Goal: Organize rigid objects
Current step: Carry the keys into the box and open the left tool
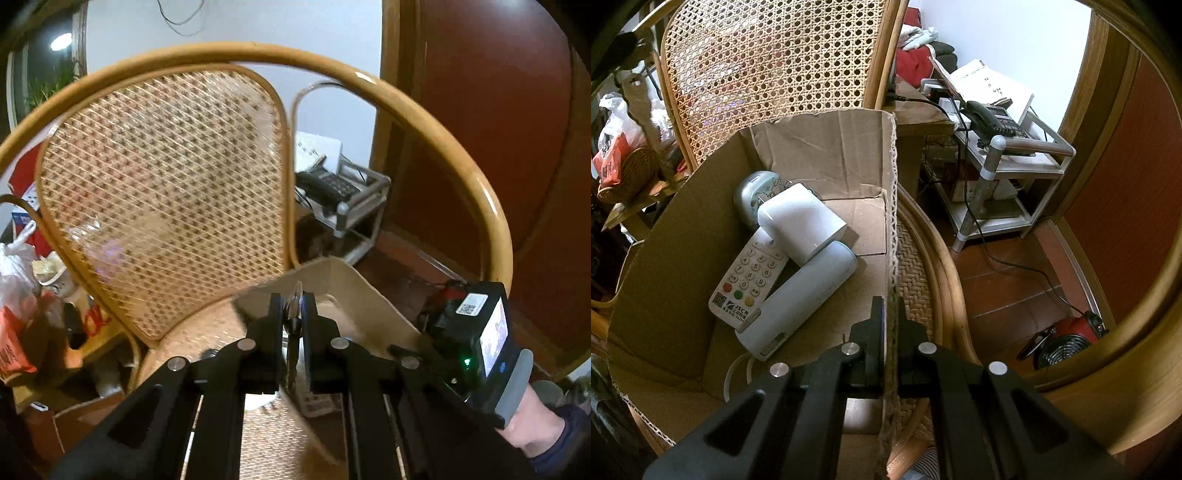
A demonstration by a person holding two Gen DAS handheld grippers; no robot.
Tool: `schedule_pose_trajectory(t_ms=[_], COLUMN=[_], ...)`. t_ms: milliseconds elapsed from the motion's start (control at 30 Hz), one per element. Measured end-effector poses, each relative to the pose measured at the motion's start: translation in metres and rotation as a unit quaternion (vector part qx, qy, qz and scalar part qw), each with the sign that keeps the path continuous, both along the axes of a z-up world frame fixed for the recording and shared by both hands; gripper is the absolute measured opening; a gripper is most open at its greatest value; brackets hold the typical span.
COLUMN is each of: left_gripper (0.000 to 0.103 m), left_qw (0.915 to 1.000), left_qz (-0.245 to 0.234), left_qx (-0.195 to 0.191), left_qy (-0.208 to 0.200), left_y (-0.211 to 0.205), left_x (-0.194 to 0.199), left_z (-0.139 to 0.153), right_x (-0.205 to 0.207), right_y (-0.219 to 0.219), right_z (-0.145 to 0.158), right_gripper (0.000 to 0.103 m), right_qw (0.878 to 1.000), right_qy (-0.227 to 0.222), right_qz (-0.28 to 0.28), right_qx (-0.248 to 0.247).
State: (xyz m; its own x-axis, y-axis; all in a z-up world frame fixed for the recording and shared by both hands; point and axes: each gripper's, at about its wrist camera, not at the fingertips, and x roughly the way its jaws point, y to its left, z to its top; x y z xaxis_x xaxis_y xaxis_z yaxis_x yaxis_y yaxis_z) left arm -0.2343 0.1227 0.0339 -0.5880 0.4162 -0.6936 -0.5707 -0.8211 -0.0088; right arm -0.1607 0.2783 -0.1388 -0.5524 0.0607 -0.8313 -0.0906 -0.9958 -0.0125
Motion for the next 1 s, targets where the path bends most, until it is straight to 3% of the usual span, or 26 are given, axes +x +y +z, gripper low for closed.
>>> schedule_pose_trajectory(t_ms=[467, 700, 867, 967, 1000], left_gripper=[0.009, 0.009, 0.013, 0.036, 0.059], left_qw=[0.9944, 0.9897, 0.988, 0.9887, 0.9882], left_qz=[0.068, 0.108, 0.116, 0.119, 0.132], left_qx=[0.0, 0.017, 0.034, 0.036, 0.036], left_qy=[-0.081, -0.093, -0.097, -0.083, -0.07], left_y=[0.045, 0.043, 0.038, 0.036, 0.031], left_x=[0.012, 0.02, 0.02, 0.02, 0.023], left_z=[-0.094, -0.118, -0.115, -0.107, -0.101], right_x=[0.0, 0.0, 0.0, 0.0, 0.0], right_y=[0.0, -0.001, -0.001, -0.001, -0.001], right_z=[0.0, 0.0, 0.001, 0.0, 0.001], right_gripper=[0.006, 0.006, 0.006, 0.006, 0.006], right_qw=[1.0, 1.0, 1.0, 1.0, 1.0], right_qy=[0.0, 0.0, 0.001, 0.001, 0.002], right_qz=[0.0, 0.0, -0.001, -0.001, -0.001], right_qx=[0.0, -0.001, -0.003, -0.002, -0.004])
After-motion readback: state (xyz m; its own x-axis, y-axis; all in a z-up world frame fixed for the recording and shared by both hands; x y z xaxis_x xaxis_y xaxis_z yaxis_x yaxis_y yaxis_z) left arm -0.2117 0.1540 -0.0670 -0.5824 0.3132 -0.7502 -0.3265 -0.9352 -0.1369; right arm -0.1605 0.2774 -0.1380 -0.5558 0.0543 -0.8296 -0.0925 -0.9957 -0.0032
